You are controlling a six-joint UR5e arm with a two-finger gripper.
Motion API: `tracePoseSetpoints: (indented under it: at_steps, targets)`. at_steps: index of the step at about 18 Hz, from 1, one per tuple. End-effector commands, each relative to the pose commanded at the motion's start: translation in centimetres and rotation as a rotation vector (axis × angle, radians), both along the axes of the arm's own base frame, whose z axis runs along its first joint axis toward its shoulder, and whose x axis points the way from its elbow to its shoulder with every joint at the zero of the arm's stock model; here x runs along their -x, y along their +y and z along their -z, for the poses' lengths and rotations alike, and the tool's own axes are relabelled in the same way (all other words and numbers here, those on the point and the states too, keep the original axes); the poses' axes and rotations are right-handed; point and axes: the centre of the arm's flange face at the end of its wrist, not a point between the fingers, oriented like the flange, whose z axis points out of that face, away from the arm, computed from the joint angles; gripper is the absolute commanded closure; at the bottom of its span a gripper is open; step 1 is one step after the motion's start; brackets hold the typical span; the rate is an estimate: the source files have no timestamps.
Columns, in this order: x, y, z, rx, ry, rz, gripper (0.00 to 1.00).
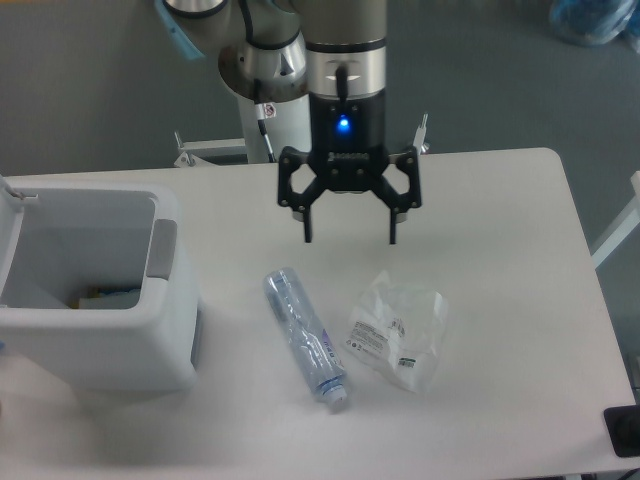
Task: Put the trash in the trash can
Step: 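Move the open gripper over the clear plastic bag and lower it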
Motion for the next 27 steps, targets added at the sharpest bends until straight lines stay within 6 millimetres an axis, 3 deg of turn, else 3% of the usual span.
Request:
tracePoseSetpoints:
  at_steps: [3,9,16,19,27]
  targets:
    - [0.4,-0.2,-0.1,0.038,0.042,0.030,0.00]
    - [1.0,-0.2,1.6,0.063,0.048,0.025,0.00]
    - [2.4,0.6,6.9,0.086,0.016,0.025,0.00]
    - [3.1,0.7,10.8,0.154,-0.014,0.062,0.00]
    - [4.5,-2.6,17.4,0.429,0.104,0.484,0.00]
